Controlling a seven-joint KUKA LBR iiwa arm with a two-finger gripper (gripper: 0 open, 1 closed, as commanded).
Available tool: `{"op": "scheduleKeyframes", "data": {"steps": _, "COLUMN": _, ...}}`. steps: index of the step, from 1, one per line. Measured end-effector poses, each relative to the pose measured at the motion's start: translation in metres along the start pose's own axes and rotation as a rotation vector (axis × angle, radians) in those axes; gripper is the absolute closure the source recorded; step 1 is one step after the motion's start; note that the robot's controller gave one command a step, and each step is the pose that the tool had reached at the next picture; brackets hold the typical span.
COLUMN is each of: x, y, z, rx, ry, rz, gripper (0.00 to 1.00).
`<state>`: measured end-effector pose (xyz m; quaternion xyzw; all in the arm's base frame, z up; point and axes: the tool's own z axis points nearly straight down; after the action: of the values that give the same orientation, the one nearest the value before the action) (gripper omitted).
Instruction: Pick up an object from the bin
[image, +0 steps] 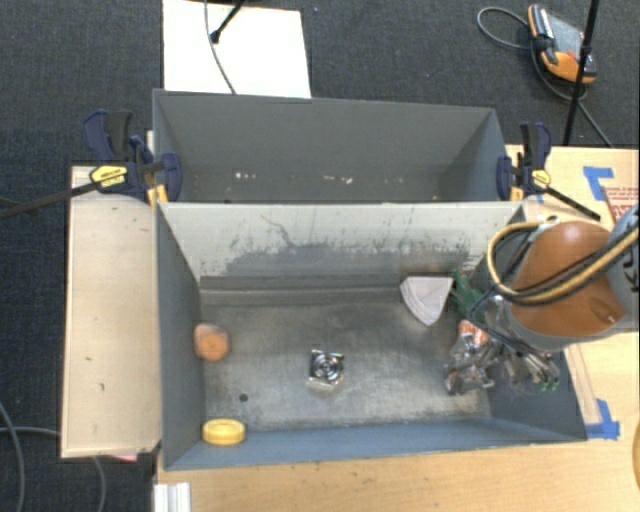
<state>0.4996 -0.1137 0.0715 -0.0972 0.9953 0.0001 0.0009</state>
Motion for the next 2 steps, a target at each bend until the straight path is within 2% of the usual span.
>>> {"op": "scheduleKeyframes", "data": {"steps": 2, "x": 0.0011, "y": 0.0008, "z": -0.0055, "rx": -0.002, "ry": 0.003, "rz": 0.0, "gripper": 1.0}}
